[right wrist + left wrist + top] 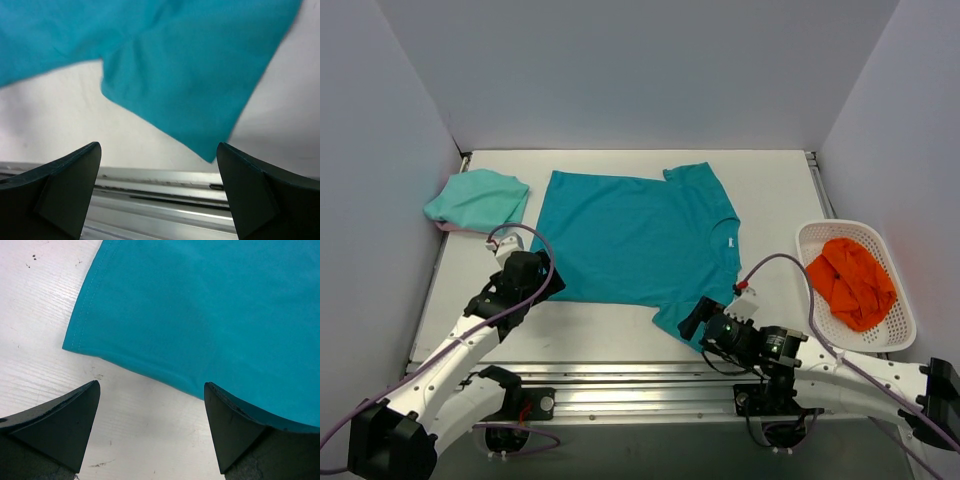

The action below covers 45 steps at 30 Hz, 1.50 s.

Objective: Fold and stack the t-shirts
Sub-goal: Flatten the tshirt out

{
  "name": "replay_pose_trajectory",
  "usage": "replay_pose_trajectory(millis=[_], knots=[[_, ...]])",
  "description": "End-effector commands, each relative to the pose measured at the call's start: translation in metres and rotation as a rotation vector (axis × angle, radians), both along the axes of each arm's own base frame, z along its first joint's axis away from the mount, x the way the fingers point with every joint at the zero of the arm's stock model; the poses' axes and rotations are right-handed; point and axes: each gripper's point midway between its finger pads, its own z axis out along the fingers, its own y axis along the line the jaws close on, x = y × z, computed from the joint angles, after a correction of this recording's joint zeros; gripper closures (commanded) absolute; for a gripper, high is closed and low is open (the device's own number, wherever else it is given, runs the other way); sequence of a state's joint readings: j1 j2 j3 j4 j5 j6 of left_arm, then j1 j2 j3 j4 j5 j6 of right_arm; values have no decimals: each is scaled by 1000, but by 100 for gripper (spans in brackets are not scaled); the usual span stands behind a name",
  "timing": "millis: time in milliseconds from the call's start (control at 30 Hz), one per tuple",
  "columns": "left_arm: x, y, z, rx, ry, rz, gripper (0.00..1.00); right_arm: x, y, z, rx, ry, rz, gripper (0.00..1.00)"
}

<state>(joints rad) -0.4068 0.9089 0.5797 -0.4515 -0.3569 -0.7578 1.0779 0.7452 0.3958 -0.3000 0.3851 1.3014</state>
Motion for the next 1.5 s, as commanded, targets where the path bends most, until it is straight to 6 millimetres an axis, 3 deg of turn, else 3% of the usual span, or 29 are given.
replay_pose_trajectory(millis=[0,233,433,633,800,1033,1300,1467], knots=[[6,-6,9,-38,-41,0,6,-27,6,-23,39,87,-33,4],[7,-7,7,-28,-33,-6,6,-48,0,-48,-38,100,-73,4],[9,-7,10,-18,-40,-13,6,-43,-8,-53,-47,79,-116,4],[10,-5,13,-10,-51,-15,6,-33,-23,-38,-97,17,-161,5],[10,-5,11,-6,-46,-15,6,-24,-17,-11,-64,-36,-167,5],[9,-5,11,-5,-49,-21,6,-17,-17,-5,-77,-66,-188,5],[7,-6,11,-11,-52,-32,6,-15,-13,-48,-99,7,-180,6],[7,-6,12,-12,-55,-36,6,-12,-21,-73,-134,48,-193,8]])
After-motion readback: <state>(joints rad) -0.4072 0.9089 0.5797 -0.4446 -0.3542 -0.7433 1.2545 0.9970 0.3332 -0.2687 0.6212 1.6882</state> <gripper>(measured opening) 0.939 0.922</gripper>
